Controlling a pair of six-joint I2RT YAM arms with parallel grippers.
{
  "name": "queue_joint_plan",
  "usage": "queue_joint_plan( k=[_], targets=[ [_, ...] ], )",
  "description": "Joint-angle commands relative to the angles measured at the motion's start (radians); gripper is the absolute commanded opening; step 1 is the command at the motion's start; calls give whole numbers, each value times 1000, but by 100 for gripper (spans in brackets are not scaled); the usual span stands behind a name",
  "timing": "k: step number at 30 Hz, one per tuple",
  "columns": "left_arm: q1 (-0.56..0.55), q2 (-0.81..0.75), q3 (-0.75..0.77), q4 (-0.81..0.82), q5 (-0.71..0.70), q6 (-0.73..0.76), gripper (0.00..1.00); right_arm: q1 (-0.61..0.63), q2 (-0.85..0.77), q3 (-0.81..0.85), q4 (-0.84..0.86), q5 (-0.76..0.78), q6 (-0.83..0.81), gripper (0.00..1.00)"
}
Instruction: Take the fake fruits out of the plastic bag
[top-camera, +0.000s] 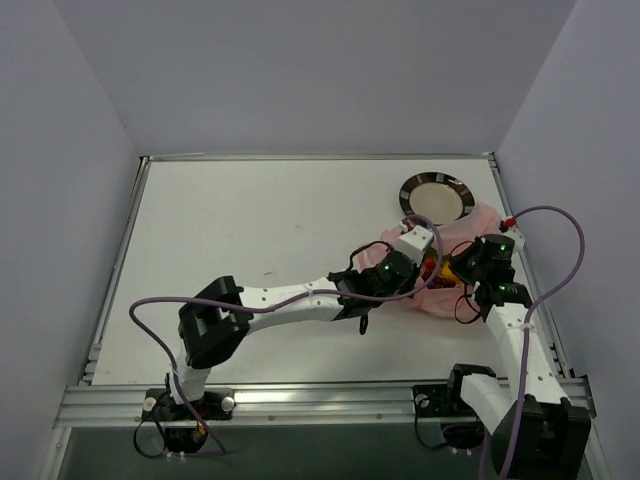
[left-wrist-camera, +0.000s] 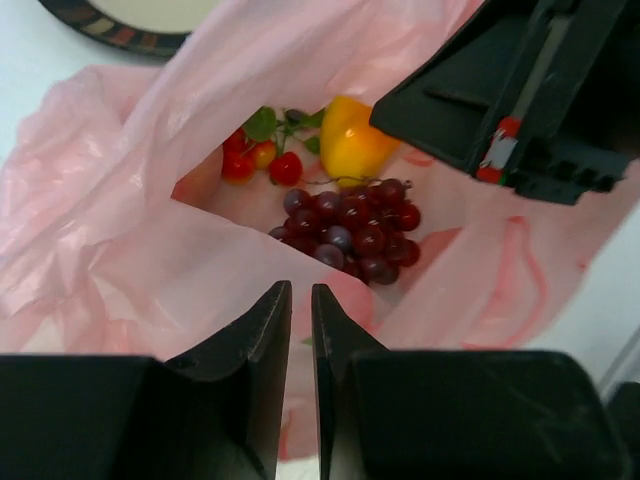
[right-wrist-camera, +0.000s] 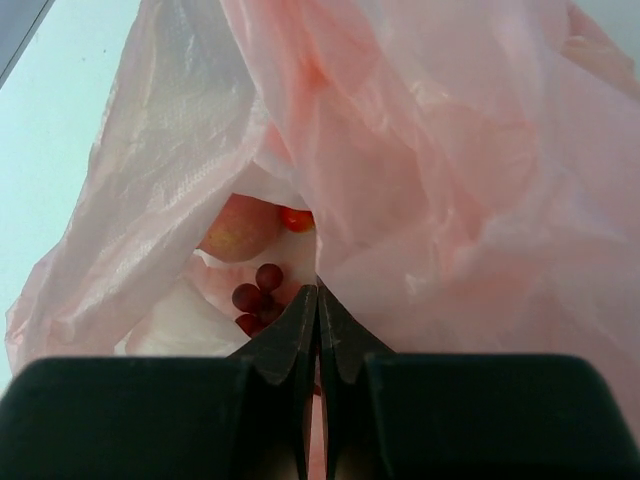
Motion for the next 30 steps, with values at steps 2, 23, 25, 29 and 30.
queue_joint_plan(
  k=[2,23,25,29,30],
  targets=[
    [30,90,65,22,-2,16,12,8,131,61,146,-51,6,0],
    [17,-45,-202,168,24,-73,28,24,363,125,337,-11,-69,13],
    [17,-92,-227,168,26,-90,38,27,284,93,308,-7,-78,23],
    [20,-152,-233,144,24,-104,45,31,190,43,242,-33,-83,39],
    [22,-161,-228,131,23,-98,46,38,177,36,236,-42,-81,40]
  ],
)
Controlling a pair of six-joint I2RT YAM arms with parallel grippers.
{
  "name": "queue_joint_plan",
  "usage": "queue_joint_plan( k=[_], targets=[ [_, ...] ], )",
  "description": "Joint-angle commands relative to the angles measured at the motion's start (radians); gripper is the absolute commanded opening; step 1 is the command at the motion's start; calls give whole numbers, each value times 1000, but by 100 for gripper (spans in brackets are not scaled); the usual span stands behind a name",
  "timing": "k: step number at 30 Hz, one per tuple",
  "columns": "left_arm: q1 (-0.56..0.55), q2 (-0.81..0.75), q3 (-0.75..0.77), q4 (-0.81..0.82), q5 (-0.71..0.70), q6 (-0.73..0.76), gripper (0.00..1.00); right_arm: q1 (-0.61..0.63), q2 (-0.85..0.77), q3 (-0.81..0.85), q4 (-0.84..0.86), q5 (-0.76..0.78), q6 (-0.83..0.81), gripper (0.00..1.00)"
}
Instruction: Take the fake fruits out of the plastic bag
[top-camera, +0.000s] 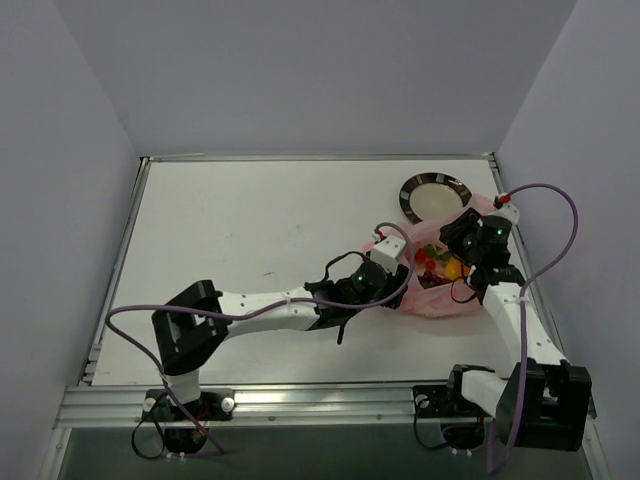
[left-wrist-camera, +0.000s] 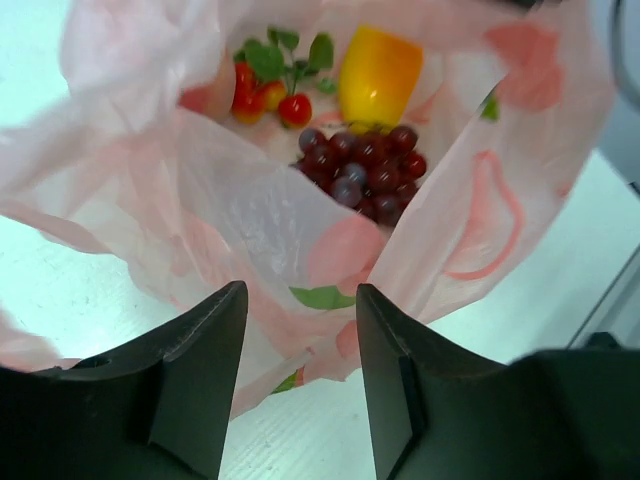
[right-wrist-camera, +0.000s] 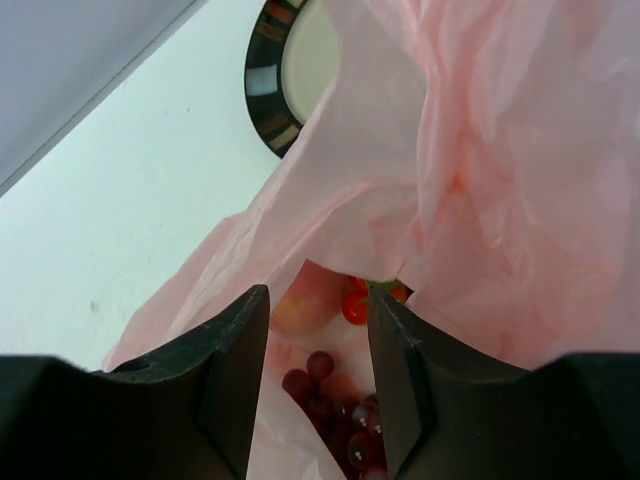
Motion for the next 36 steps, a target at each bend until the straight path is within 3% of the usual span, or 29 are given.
queue_joint_plan(
  k=[1,6,10,13,19,25,27,29,30,32,36],
  targets=[
    [6,-86,40,4,-23,-12,45,17,-56,-40,-81,-21,-15,40],
    [40,-82,82,-93,-52,14,46,37,-87,-107,-83,-50,-7,34],
    [81,-37,90,-105,-43,13,47,82,-12,-118,-12,-64,25,34],
    [97,-22,89,-100,-55,36,56,132,80,-89,37,-53,25,38],
    [123,-1,99,-103,-92,99,72,171,270,3,127,-70,14,68],
    [164,51,101,-56,-9,88,73,203,382,79,160,-6,4,81],
    [167,65,107,-48,8,86,67,203,410,99,177,7,3,82],
    [175,79,113,-31,26,88,30,208,457,116,192,19,0,83],
    [178,82,116,-30,37,88,17,206,476,135,195,25,-1,83],
    [178,82,118,-30,37,93,3,209,514,149,198,37,-6,78],
    [183,76,113,-24,34,94,2,226,516,146,203,71,-3,56]
  ],
)
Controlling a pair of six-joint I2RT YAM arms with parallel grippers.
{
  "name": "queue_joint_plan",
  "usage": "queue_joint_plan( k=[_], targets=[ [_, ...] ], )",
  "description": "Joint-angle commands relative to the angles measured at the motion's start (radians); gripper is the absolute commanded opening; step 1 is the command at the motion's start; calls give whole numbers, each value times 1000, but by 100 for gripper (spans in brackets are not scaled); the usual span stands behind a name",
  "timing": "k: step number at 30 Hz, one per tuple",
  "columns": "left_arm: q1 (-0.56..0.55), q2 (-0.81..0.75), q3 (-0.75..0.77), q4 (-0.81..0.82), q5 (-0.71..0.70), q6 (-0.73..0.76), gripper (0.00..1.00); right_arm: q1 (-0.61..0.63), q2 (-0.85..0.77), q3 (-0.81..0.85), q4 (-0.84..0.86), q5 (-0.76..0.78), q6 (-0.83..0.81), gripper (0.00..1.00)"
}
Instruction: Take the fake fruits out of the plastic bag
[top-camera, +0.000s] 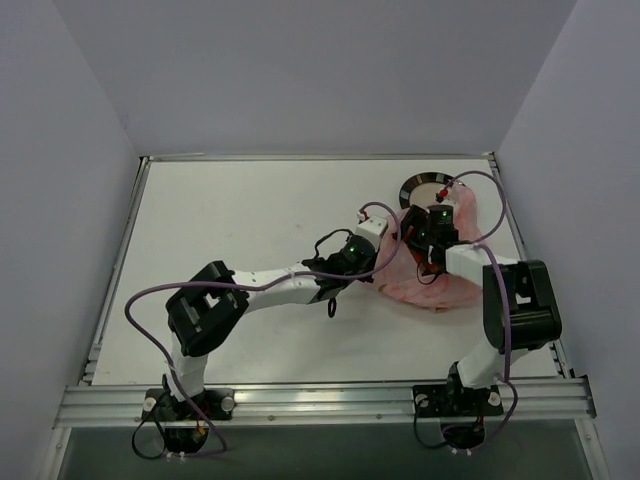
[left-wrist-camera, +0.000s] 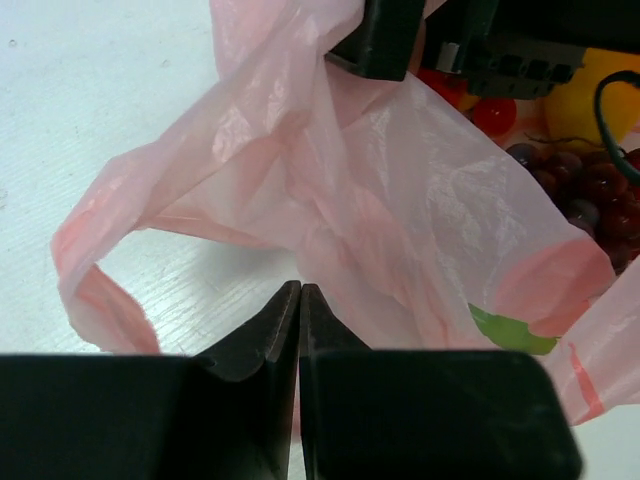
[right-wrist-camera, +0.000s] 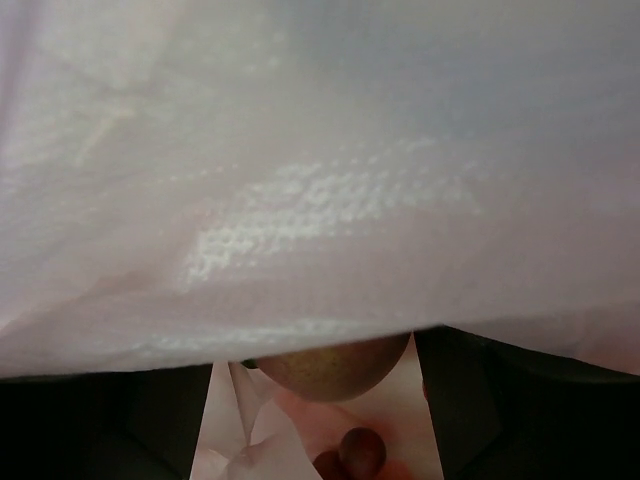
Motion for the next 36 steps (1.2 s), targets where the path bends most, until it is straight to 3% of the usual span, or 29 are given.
queue_joint_plan(
  k=[1,4,10,18,26,29,36],
  targets=[
    [5,-27,52,49,12,6,2,21,-24,12,12,76,-10,44],
    [6,-28,40,66,19,-13,2,48,-111,-28,0,108,-4,30],
    [11,-25,40,89,48,-70,2,110,-338,-145,-109,268,12,29],
    [13,-43,17,110,70,-148,2,124,-608,-257,-254,291,35,31],
    [20,-99,-28,126,24,-178,2,146,-665,-205,-411,303,48,33],
    [25,-120,-52,153,21,-188,2,147,-670,-179,-483,409,38,34],
    [25,-125,-81,149,19,-191,2,145,-404,-139,-344,371,12,37]
  ],
)
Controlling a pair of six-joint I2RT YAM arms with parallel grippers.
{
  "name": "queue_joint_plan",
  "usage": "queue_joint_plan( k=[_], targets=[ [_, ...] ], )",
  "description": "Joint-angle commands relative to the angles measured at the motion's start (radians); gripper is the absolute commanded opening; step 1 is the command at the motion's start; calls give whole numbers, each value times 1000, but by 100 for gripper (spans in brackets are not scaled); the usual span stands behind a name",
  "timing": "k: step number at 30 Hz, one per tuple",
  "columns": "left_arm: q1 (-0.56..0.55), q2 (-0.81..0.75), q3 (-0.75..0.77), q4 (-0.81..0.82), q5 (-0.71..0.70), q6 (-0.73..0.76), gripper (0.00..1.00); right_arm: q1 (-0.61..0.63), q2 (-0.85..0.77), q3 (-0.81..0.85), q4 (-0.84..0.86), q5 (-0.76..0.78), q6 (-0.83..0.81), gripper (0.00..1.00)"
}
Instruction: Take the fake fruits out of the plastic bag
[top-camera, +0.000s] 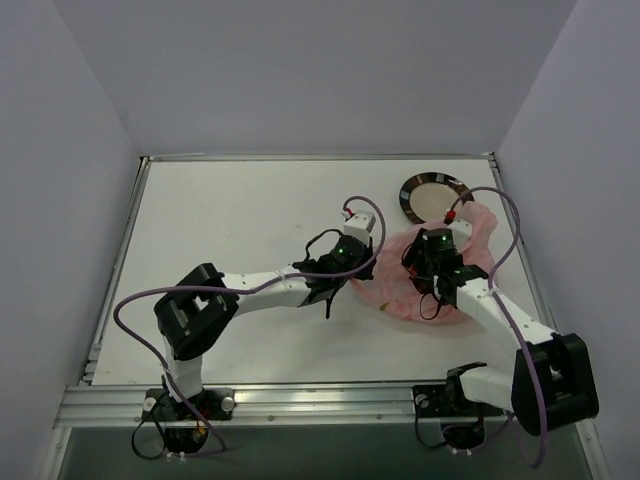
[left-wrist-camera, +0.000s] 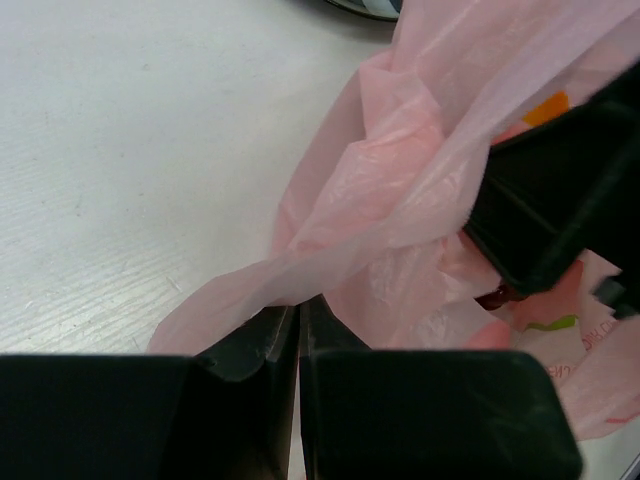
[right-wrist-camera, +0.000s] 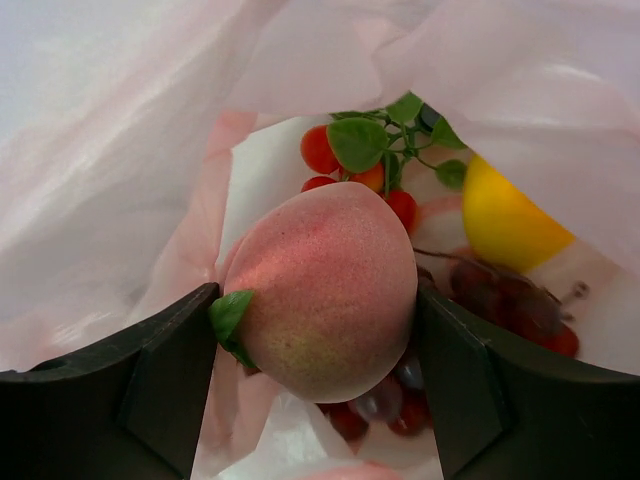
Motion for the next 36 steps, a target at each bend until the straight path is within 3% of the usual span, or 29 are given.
queue_joint_plan(
  k=[1,5,7,9,12,18,20,24,33,36],
  targets=[
    [8,-59,0,36,-19,-17,2,3,126,39,68,34,-15,38],
    [8,-55,0,33,-17,-10,2,-8,238,93,108,22,-24,56],
    [8,-55,0,29,-22,-5,2,-12,267,120,105,5,-32,73],
    [9,-61,-3,28,-28,4,2,-12,234,119,103,-6,-34,84],
    [17,-63,-4,26,-28,6,2,-14,142,102,81,-15,-41,92],
    [21,-70,-9,31,-22,6,2,-44,14,41,54,-47,-38,94],
    [21,-73,-9,31,-23,7,2,-70,28,33,53,-76,-37,87],
    [21,-87,-18,23,-31,12,2,-139,39,18,60,-113,-30,55],
    [21,-69,-23,34,-23,6,2,-130,89,-2,82,-256,-70,76],
    [21,-69,-26,37,-22,6,2,-130,111,-9,96,-267,-80,77]
  ],
)
